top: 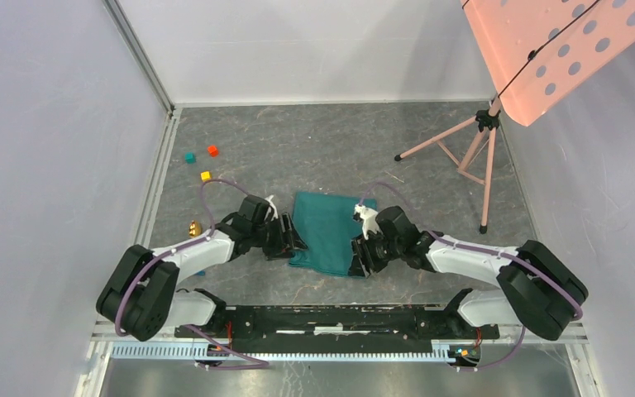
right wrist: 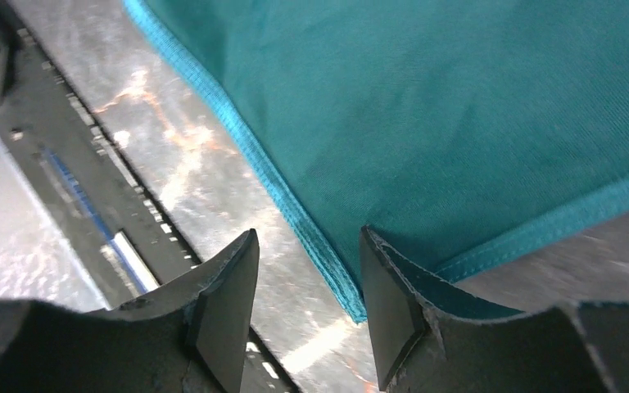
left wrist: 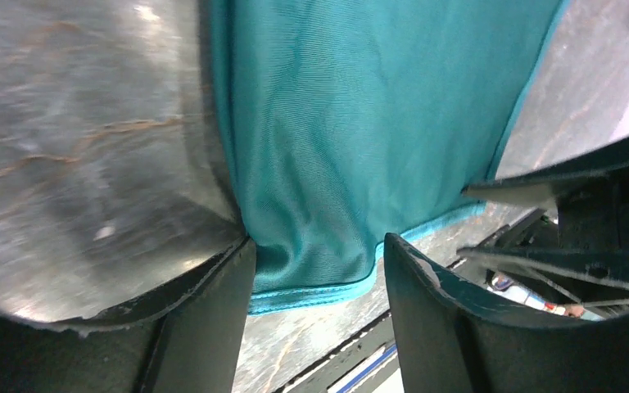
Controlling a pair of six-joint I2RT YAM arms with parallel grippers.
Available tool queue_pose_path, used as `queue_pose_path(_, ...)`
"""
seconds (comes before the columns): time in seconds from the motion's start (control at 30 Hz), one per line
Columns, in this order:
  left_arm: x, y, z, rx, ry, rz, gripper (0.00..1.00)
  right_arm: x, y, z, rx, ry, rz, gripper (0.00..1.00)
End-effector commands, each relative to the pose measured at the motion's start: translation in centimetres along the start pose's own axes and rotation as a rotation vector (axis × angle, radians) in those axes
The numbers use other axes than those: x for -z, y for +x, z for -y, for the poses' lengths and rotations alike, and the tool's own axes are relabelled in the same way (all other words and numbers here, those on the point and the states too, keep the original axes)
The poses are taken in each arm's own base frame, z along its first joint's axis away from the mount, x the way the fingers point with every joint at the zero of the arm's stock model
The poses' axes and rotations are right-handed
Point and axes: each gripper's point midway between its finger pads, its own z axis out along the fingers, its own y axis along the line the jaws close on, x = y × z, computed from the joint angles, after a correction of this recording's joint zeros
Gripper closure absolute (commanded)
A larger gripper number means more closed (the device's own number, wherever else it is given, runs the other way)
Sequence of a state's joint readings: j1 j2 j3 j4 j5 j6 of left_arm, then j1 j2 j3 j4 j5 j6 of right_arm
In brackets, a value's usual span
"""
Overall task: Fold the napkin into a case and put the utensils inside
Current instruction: Pick up the top corner of the square-folded napkin from the center of the board.
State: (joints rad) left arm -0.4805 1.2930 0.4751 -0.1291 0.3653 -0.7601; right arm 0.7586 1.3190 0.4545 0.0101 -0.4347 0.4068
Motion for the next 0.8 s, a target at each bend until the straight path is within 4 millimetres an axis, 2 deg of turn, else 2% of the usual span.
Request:
queue_pose_path(0.0,-1.4,4.2,-1.9,0.047,-0.06,-0.1,0.33,2.2,1.0,5.7,0.045,0.269,-0.061,0.44)
queue_pose_path(0.2,-1.1,5.9,1.6,-0.005,0.006,-0.126,0.33,6.4,-1.1,9.6,0.063,0.447,-0.051,0.43)
queue_pose_path(0.27,-0.6,6.2,2.7,-0.016,0.029,-0.134,0.32,7.6,-2.4,9.5,0.054,0.466,-0.023,0.39)
queue_pose_path(0.33,0.1,6.3,3.7,-0.027,0.055,-0.127,0.28,8.1,-3.3,8.5,0.03,0.443,0.003,0.29)
queue_pose_path(0.43,1.5,6.3,4.9,-0.048,0.098,-0.112,0.26,8.8,-2.9,8.6,-0.105,0.466,0.026,0.27)
queue_pose_path(0.47,1.9,6.2,5.1,-0.055,0.105,-0.106,0.25,8.9,-2.4,8.7,-0.161,0.458,0.025,0.28)
queue_pose_path(0.57,2.5,6.1,5.1,-0.06,0.093,-0.096,0.26,8.2,-1.6,8.3,-0.337,0.366,0.08,0.44)
queue_pose_path(0.67,2.6,5.7,5.4,-0.062,0.099,-0.079,0.26,7.1,-1.0,7.7,-0.412,0.293,0.107,0.51)
queue_pose_path(0.77,2.2,5.3,3.9,-0.063,0.026,-0.056,0.33,6.8,-0.7,8.3,-0.42,0.304,0.104,0.58)
